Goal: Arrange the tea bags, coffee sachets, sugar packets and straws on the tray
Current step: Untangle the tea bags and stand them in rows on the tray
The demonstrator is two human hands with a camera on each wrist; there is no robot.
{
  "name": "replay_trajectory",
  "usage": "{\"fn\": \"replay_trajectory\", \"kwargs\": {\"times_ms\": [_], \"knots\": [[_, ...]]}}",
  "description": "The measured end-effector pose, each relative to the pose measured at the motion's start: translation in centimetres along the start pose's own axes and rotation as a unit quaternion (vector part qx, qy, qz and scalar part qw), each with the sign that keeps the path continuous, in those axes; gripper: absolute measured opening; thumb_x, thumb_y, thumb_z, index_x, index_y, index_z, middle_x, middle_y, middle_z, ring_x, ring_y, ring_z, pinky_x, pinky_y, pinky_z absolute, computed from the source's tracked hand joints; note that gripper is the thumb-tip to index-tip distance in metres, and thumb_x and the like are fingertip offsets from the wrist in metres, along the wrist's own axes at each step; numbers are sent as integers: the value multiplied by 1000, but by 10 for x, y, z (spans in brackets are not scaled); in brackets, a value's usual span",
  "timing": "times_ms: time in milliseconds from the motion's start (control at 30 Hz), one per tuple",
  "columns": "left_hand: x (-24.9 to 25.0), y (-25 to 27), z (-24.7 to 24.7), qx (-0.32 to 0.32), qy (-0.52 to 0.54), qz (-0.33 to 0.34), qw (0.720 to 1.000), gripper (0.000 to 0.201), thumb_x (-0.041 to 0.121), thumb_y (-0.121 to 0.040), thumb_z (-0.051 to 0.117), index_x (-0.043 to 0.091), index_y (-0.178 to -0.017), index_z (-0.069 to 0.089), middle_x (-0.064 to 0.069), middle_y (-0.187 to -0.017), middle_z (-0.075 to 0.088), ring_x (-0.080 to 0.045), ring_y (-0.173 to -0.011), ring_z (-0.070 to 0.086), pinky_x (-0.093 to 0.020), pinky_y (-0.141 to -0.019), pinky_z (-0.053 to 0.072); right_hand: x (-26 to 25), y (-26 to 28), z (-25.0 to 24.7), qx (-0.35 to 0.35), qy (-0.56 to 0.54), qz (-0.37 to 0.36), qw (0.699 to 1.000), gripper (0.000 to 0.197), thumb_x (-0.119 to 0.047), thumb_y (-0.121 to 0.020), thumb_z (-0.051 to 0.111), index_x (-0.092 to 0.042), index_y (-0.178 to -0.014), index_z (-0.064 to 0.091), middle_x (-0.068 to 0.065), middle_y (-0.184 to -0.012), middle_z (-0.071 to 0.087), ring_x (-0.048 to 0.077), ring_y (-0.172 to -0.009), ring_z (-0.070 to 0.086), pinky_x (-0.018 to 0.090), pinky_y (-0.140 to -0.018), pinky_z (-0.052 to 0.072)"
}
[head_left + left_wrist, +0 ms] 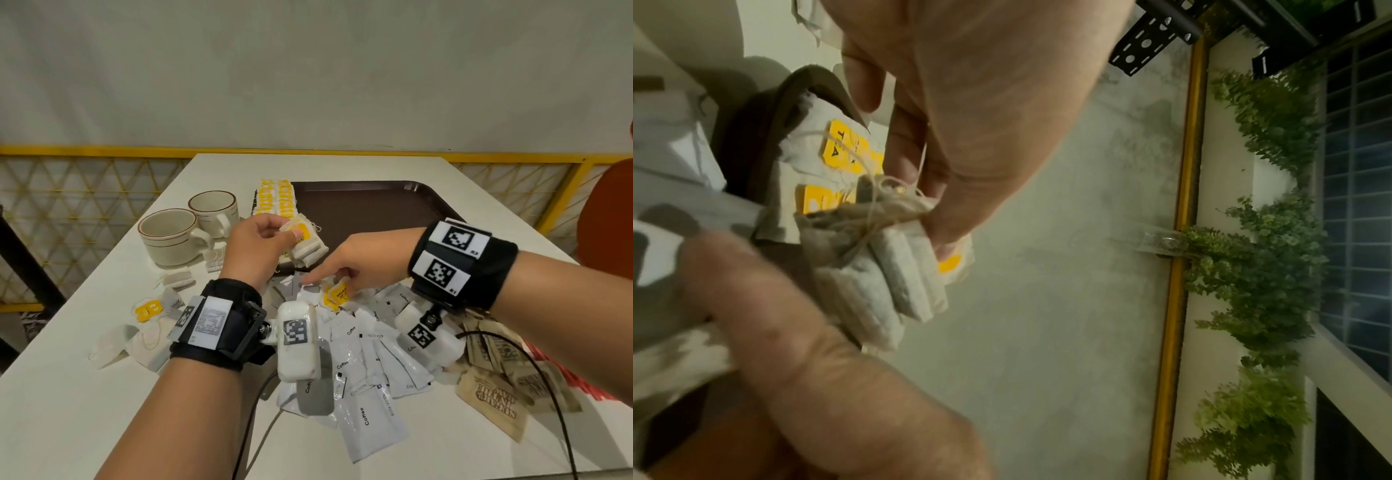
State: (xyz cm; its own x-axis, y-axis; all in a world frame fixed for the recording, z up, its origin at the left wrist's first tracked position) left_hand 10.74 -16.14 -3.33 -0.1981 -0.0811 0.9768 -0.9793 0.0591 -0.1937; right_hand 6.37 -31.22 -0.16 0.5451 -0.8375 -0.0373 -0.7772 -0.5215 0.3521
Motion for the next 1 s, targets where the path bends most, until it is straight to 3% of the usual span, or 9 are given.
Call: {"fn": "replay_trajectory", "kwargs": {"times_ms": [100,200,267,367,467,567,667,767,1000], "knots": [[0,0,0,-1,-10,7,1000,9,9,-81,72,10,-88,68,-5,-82,69,-10,-71,62,-16,-66,47,-3,-4,2,6,11,3,1000,38,-16,-92,59,-31,-127,60,-7,-97,61,8,-81,50,15,-68,40],[0,-1,0,1,-13,10,1000,8,9,-81,72,13,-87,68,-9,-86,70,-13,-74,62,-21,-70,49,-1,-4,2,38,10,12,999,16,-18,-91,60,-22,-104,67,-16,-77,50,3,-69,48,9,-58,35],[-1,-2,0,2,-19,14,1000,8,11,-81,73,15,-85,68,-11,-87,69,-15,-77,62,-22,-72,50,4,1,-1,58,-22,25,998,6,-23,-90,60,-23,-94,65,-14,-78,53,-2,-68,52,11,-61,42],[-2,-3,1,0,-26,30,999,10,12,-81,73,20,-83,66,-7,-83,67,-15,-77,60,-20,-71,47,16,15,-12,104,-94,38,989,5,-30,-87,67,-28,-91,67,-10,-95,58,4,-82,55,28,-80,49],[-3,-4,3,-9,-37,43,998,9,13,-82,72,17,-87,67,-3,-77,63,-13,-73,57,-20,-68,45,29,31,-23,197,-219,39,955,7,-27,-81,74,-24,-84,69,-6,-100,61,12,-86,57,34,-84,48],[-2,-2,6,-25,-45,49,997,9,12,-82,72,13,-90,69,-6,-79,65,-12,-71,58,-21,-66,45,36,42,-22,269,-392,34,879,5,-15,-79,75,-16,-81,70,5,-102,67,23,-80,56,33,-72,49],[7,-7,10,-37,-35,41,998,7,12,-82,73,15,-87,68,-8,-83,67,-12,-74,60,-22,-69,49,45,42,-20,301,-462,35,833,10,-5,-80,73,-11,-83,65,15,-88,65,17,-71,53,22,-58,43],[23,-27,12,-48,-68,66,994,13,14,-81,74,25,-78,66,1,-81,68,-11,-77,61,-26,-76,50,59,30,-24,311,-476,46,821,14,-2,-82,71,-10,-91,64,9,-86,64,5,-64,55,16,-52,42],[63,-120,30,-137,-192,75,969,18,10,-77,77,20,-74,63,-1,-73,65,-14,-68,59,-34,-82,52,100,-12,-51,330,-428,99,836,16,-2,-83,70,-16,-86,64,5,-83,60,9,-68,56,18,-53,46]]}}
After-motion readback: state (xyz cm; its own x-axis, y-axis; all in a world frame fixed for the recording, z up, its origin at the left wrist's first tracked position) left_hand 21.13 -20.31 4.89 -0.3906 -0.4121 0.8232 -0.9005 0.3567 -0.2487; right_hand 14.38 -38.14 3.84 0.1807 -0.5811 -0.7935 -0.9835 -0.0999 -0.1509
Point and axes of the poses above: each hand's wrist, its own y-axis away from the middle knuckle, its own z-axis out of the palm, x = y × z, the point moved 3 cm from there along -y, towards the middle knuckle
